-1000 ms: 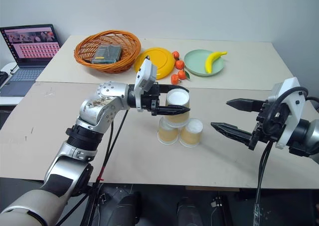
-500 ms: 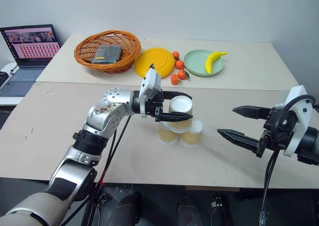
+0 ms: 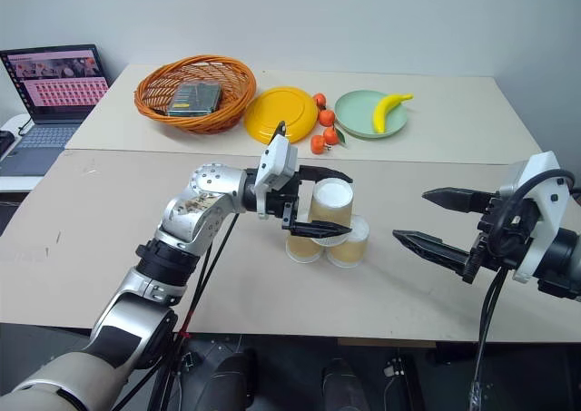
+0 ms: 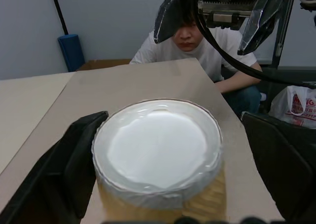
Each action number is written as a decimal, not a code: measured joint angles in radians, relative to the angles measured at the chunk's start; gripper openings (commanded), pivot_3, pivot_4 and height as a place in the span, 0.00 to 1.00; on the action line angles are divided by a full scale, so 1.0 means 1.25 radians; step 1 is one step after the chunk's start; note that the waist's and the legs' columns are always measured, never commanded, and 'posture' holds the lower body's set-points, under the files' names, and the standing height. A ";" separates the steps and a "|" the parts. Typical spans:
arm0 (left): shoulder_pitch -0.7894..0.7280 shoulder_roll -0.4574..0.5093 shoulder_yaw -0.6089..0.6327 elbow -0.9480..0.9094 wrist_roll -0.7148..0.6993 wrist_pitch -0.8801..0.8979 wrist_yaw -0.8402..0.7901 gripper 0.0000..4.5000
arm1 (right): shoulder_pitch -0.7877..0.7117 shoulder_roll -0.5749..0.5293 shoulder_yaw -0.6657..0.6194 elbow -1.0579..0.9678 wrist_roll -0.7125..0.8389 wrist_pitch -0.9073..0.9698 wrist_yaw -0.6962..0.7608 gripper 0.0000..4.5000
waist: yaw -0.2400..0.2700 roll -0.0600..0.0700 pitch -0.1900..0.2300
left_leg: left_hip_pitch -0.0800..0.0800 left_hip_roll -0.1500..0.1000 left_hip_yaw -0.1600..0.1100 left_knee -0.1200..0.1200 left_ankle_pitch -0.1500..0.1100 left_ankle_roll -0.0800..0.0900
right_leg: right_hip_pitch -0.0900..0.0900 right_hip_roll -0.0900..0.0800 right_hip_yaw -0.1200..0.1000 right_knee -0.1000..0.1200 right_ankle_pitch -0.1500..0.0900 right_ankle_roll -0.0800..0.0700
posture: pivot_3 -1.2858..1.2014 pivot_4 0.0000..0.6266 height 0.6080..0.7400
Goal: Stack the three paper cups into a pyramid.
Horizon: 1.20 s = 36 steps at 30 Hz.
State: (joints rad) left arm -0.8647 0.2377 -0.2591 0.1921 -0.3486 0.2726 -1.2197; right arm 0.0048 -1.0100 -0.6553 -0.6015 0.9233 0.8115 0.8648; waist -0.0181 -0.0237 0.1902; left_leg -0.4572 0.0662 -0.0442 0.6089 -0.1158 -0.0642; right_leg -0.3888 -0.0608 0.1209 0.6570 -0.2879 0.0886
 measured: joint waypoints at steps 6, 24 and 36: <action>0.000 -0.008 0.001 0.000 0.000 0.003 0.009 0.99 | -0.017 -0.017 0.001 0.002 0.003 0.002 -0.002 1.00 | 0.000 0.000 0.000 | 0.000 0.000 0.000 0.000 0.000 0.000 | 0.000 0.000 0.000 0.000 0.000 0.000 | 0.52 0.24 0.94; -0.212 -0.017 0.146 0.039 -0.069 0.085 0.117 0.99 | -0.019 -0.026 0.011 0.040 -0.021 -0.017 0.040 1.00 | -0.002 0.000 0.000 | 0.000 0.000 -0.001 0.000 0.000 0.000 | 0.000 0.000 0.000 0.000 -0.002 0.003 | 0.52 0.24 0.94; 0.015 0.339 0.164 -0.145 -0.053 0.205 0.016 0.99 | 0.049 -0.078 -0.023 0.144 -0.156 -0.069 0.142 1.00 | -0.023 0.002 -0.001 | 0.002 0.000 0.000 -0.001 0.000 0.000 | 0.001 0.000 0.000 0.002 -0.001 0.000 | 0.52 0.24 0.94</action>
State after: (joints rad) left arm -0.8457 0.6619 -0.0545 0.0106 -0.4147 0.5287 -1.1991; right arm 0.0665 -1.1078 -0.6837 -0.4212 0.7280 0.7255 1.0425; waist -0.0463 -0.0215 0.1891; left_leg -0.4547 0.0664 -0.0446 0.6081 -0.1157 -0.0645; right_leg -0.3877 -0.0607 0.1208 0.6592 -0.2888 0.0887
